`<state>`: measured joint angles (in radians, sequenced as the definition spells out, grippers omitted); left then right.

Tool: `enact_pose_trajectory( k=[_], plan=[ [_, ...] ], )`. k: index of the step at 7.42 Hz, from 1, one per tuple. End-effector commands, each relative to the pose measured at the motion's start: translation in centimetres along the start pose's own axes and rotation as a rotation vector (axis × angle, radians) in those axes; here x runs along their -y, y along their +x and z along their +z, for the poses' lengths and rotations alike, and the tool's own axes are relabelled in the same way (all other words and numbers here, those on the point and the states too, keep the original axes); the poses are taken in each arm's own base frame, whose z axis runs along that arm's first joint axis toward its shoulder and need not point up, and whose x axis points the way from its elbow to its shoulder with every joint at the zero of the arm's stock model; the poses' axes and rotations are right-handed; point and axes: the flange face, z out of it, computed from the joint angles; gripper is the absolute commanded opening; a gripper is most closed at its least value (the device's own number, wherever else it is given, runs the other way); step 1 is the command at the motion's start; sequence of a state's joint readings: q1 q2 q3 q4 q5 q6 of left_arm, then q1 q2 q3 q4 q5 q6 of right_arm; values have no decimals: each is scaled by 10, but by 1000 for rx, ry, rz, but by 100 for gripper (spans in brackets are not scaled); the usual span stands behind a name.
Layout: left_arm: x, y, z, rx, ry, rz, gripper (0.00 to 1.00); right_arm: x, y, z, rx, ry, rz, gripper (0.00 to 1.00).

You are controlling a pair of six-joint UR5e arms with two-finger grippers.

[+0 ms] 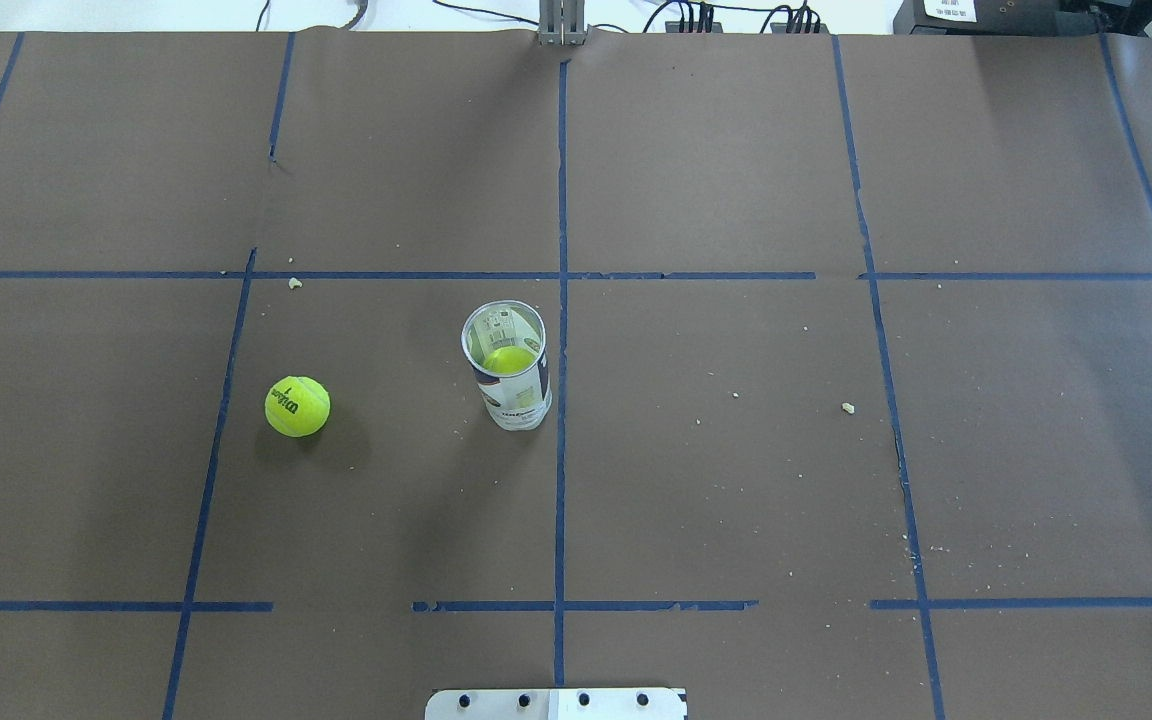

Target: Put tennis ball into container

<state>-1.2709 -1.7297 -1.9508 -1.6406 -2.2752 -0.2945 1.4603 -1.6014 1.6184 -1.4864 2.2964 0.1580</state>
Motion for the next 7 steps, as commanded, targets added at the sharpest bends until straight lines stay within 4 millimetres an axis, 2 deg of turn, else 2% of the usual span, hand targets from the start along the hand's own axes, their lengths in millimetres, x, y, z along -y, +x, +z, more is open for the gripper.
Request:
enact_pose_trajectory(
  k=[1, 2, 3, 4, 5, 7],
  plan=[
    [6, 37, 8, -19, -6, 29, 100, 0, 0, 0, 0, 0, 0, 100],
    [4, 65, 35, -37, -51, -18, 100, 0, -1, 1, 0, -1, -1, 100],
    [12, 113, 58, -47, -80, -49, 100, 0, 0, 0, 0, 0, 0, 100],
    [9, 151, 75, -13, -73, -132, 100, 0, 0, 0, 0, 0, 0, 100],
    [7, 169, 83, -17, -82, -174, 100, 0, 0, 0, 0, 0, 0, 100],
    [-9, 204, 125, 23, -121, -263, 100, 0, 0, 0, 0, 0, 0, 100]
  ],
)
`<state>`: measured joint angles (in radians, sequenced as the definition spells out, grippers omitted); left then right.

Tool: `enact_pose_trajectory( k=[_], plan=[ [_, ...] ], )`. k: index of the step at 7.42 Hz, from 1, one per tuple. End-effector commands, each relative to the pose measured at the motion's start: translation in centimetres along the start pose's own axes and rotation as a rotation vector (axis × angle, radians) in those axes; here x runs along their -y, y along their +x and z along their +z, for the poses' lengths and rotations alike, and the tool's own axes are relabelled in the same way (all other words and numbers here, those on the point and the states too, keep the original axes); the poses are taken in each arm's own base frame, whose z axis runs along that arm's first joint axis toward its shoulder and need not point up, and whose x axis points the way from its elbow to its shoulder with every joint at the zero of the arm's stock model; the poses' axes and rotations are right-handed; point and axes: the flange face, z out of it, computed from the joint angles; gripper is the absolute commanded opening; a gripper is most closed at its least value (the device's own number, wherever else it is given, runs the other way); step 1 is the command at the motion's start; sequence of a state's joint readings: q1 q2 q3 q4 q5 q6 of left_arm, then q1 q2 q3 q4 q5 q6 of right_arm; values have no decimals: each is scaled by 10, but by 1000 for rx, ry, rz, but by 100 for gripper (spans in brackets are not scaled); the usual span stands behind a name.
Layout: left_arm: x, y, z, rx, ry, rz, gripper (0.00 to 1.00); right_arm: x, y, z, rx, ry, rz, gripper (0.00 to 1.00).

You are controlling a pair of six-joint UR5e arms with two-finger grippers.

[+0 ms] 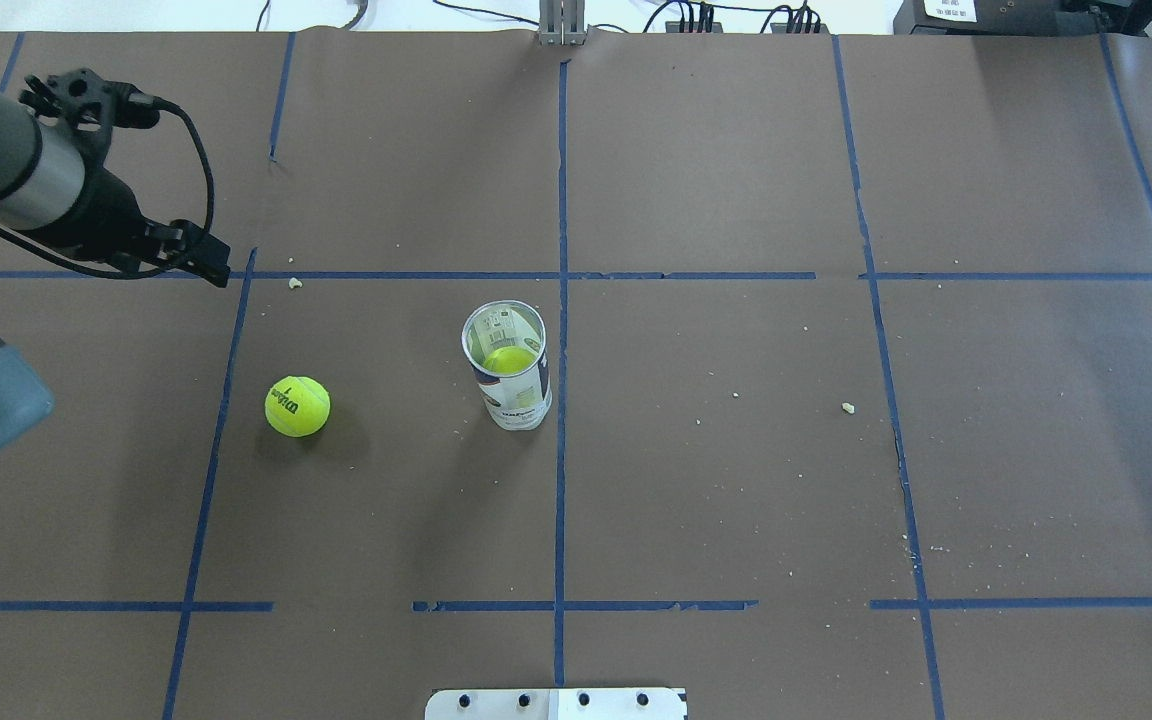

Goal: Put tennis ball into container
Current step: 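Move the left gripper down toward the loose yellow-green tennis ball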

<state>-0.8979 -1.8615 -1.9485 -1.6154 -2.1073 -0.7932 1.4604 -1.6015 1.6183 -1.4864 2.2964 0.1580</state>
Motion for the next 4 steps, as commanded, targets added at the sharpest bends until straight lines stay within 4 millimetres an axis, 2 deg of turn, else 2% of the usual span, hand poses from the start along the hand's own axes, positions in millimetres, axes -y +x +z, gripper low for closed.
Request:
enact_pose_trajectory(
  k=[1, 2, 4],
  plan=[
    [-21, 30, 46, 43, -33, -105, 100, 0, 0, 0, 0, 0, 0, 100],
    [-37, 42, 72, 43, -66, -146, 100, 1, -1, 0, 0, 0, -2, 100],
    [-55, 62, 104, 50, -52, -186, 100, 0, 0, 0, 0, 0, 0, 100]
  ],
)
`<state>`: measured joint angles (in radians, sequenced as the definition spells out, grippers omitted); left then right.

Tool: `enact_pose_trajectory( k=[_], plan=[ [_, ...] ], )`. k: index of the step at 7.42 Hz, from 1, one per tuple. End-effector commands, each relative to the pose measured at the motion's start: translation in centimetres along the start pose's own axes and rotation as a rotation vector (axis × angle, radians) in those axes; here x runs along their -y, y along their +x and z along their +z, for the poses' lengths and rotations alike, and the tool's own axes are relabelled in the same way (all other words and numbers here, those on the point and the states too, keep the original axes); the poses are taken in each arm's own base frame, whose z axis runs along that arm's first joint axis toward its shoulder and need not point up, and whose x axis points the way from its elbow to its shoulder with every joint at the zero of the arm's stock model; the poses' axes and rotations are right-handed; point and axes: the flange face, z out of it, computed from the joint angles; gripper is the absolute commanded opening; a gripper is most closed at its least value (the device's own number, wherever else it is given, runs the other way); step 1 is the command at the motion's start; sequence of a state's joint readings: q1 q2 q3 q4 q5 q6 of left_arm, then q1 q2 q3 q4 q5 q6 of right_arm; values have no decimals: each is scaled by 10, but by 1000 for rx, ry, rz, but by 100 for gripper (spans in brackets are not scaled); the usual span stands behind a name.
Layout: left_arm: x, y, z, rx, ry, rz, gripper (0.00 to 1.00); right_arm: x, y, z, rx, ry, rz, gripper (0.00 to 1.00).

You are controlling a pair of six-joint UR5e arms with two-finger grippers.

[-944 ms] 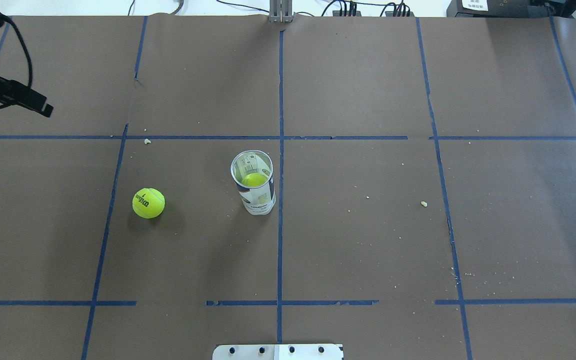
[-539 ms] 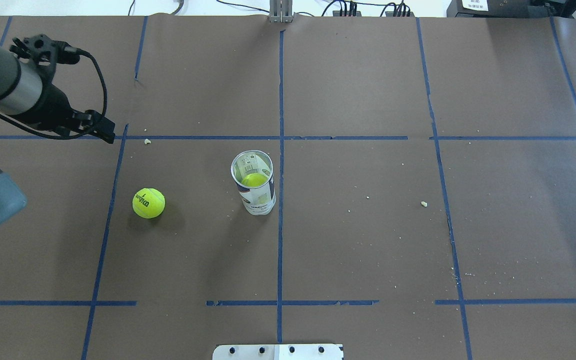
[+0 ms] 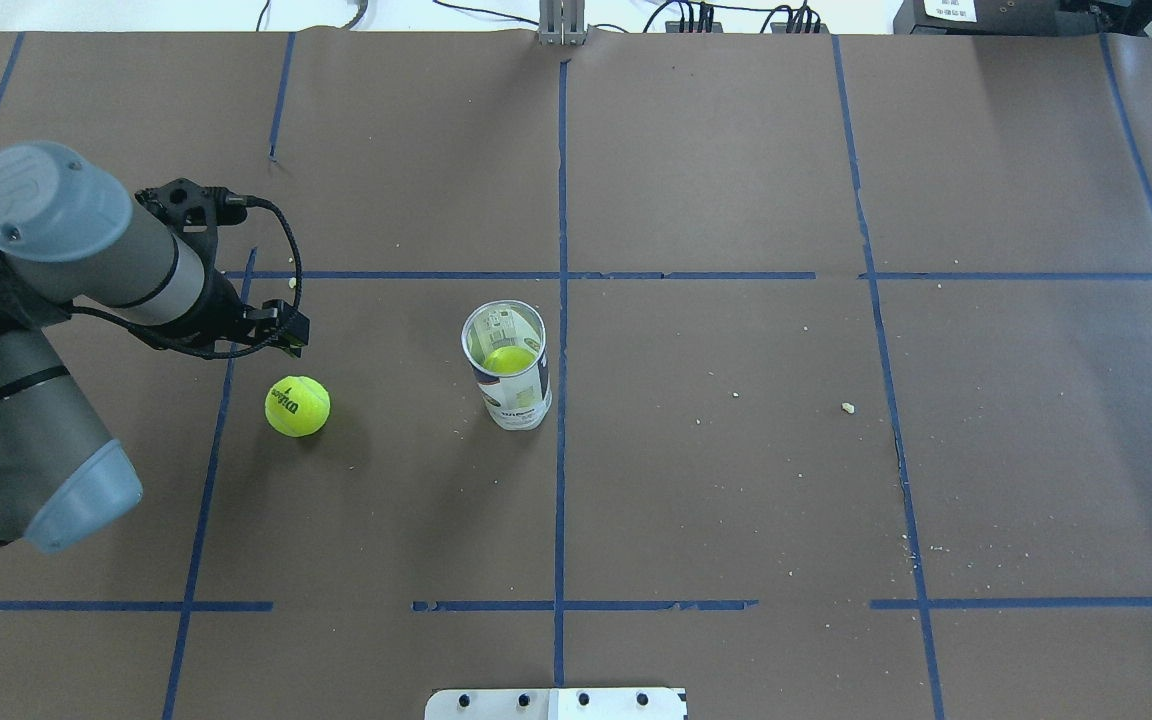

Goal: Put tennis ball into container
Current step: 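Move the left gripper down toward the loose yellow-green tennis ball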

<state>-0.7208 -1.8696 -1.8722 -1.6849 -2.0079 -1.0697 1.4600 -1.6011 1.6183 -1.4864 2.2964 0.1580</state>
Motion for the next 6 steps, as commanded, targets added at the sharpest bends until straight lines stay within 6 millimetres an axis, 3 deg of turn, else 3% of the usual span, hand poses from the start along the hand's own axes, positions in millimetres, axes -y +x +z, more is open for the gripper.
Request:
enact_pose_trajectory(
  k=[1, 3, 6],
  plan=[
    [-17, 12, 25, 9, -2, -30, 100, 0, 0, 0, 0, 0, 1, 100],
    [-28, 19, 39, 18, -27, -39, 100, 0, 0, 0, 0, 0, 1, 100],
    [-27, 18, 56, -2, -24, -28, 100, 0, 0, 0, 0, 0, 1, 100]
  ],
)
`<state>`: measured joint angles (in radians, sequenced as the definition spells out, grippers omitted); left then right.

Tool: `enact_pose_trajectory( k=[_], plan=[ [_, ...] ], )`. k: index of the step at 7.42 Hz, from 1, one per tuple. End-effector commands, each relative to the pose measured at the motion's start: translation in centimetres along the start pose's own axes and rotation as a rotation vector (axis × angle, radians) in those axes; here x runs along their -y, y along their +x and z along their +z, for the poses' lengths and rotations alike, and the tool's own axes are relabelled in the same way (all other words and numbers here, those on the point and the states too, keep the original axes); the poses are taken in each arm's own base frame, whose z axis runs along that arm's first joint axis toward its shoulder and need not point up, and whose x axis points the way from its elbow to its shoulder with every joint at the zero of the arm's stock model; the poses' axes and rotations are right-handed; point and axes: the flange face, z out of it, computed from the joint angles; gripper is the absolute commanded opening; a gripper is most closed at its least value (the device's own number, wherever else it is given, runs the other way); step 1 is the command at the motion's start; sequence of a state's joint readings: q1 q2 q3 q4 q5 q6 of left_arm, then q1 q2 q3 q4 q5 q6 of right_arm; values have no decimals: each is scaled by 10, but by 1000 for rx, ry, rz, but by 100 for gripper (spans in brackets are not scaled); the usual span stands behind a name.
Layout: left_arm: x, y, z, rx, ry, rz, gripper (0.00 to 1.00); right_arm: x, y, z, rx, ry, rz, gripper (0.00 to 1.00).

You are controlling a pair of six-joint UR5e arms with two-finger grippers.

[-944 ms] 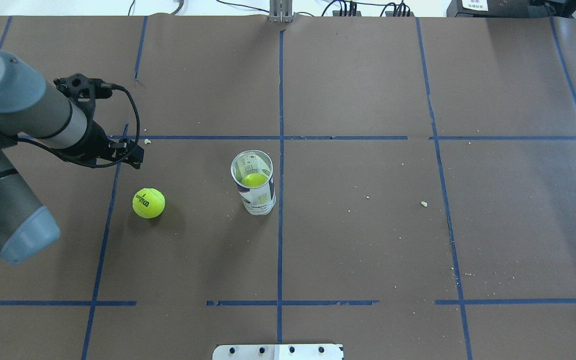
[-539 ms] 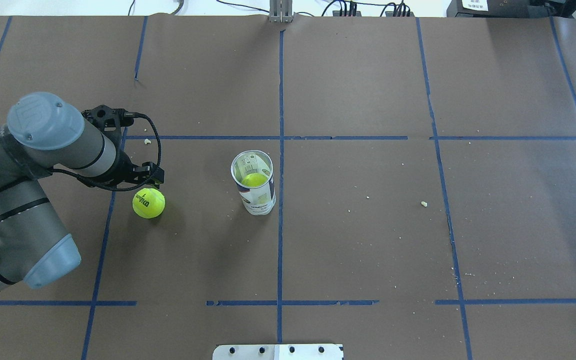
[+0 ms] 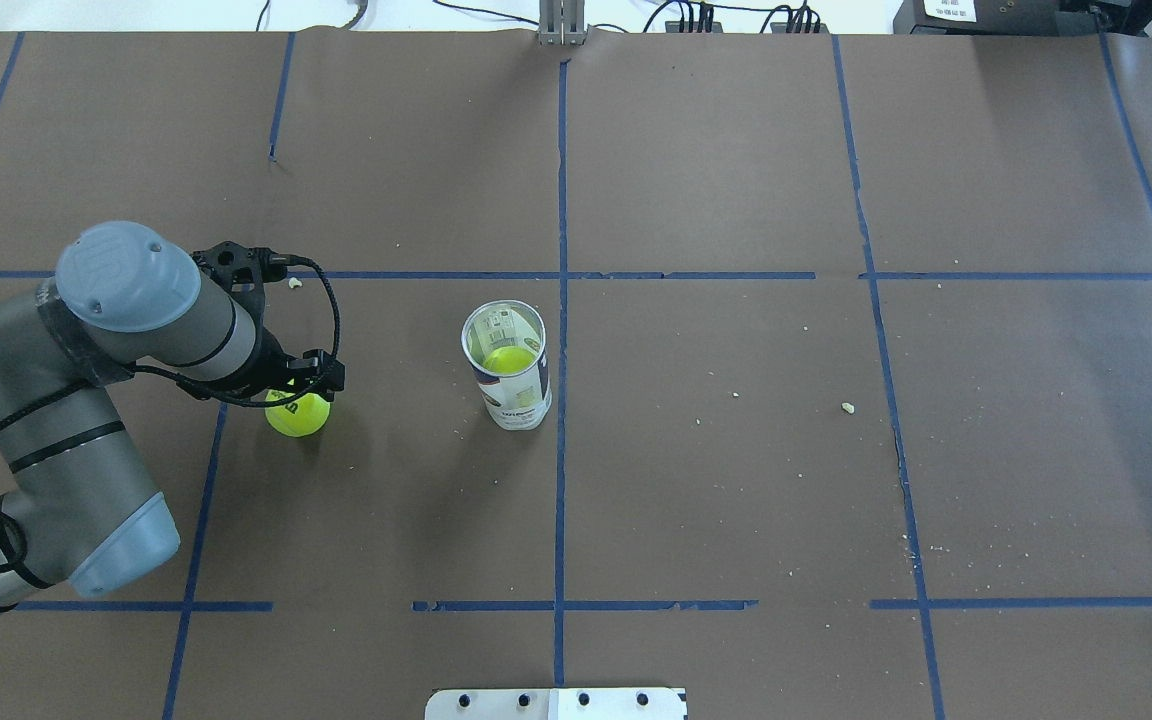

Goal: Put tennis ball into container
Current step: 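Move the left gripper down toward the loose yellow-green tennis ball, then close the left gripper around the tennis ball and lift it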

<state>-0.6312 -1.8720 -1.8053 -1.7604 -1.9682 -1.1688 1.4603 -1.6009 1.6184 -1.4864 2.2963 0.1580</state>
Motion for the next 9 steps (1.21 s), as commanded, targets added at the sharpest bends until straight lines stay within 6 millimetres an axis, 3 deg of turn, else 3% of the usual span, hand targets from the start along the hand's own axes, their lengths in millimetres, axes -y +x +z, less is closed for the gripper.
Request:
enact_pose_trajectory(
  k=[1, 3, 5, 6, 9],
  plan=[
    [-3, 6, 15, -5, -10, 13, 100, 0, 0, 0, 0, 0, 0, 100],
    [-3, 6, 16, -4, -11, 14, 100, 0, 0, 0, 0, 1, -1, 100],
    [-4, 2, 20, 4, -15, 19, 93, 0, 0, 0, 0, 0, 0, 100],
    [-4, 0, 22, 8, -17, 20, 85, 0, 0, 0, 0, 1, -1, 100],
    [-5, 11, 3, -23, 0, 34, 7, 0, 0, 1, 0, -1, -1, 100]
  ],
)
